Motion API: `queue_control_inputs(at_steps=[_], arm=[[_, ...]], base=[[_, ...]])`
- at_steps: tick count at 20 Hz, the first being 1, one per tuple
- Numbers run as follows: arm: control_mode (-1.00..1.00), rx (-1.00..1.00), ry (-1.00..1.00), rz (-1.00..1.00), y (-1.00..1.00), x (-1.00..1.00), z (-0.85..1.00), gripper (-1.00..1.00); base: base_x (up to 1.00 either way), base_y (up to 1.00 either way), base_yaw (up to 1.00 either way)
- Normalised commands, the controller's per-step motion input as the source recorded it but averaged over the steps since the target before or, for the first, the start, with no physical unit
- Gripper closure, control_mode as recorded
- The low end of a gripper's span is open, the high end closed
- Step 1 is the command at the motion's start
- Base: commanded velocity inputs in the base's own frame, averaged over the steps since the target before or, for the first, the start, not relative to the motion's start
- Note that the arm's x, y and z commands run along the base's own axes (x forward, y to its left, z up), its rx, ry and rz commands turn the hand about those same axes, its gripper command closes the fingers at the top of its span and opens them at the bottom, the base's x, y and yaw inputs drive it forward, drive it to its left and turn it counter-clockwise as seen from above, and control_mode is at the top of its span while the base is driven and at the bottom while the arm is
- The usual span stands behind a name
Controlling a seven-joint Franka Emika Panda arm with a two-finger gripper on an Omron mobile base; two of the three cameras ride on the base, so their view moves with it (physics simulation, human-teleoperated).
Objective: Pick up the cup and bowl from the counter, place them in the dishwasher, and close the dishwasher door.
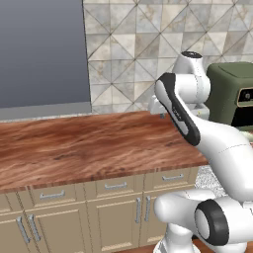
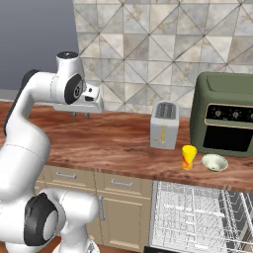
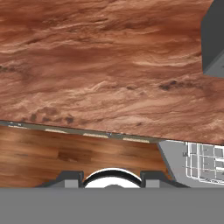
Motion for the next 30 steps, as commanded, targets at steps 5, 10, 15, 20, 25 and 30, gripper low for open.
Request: queue_control_inputs(at_steps=[5,10,15,20,25,30], arm=[[-1.0,0.0,0.0,0.0,-0.13,0.0,0.0,-1.0],[-1.0,0.0,0.0,0.0,-0.29,0.0,0.0,-1.0],[-1.0,0.0,0.0,0.0,-0.32,0.0,-0.01,-1.0],[-1.0,0.0,0.0,0.0,-0.34,0.0,-0.04,-1.0],[-1.0,0.0,0.0,0.0,-0.37,0.0,-0.08,-1.0],[-1.0,0.0,0.0,0.0,-0.42,0.0,-0.03,-1.0]], base=[[0.0,0.0,0.0],[0.0,0.0,0.0],[0.0,0.0,0.0],[0.0,0.0,0.0],[0.0,0.0,0.0],[0.0,0.0,0.0]])
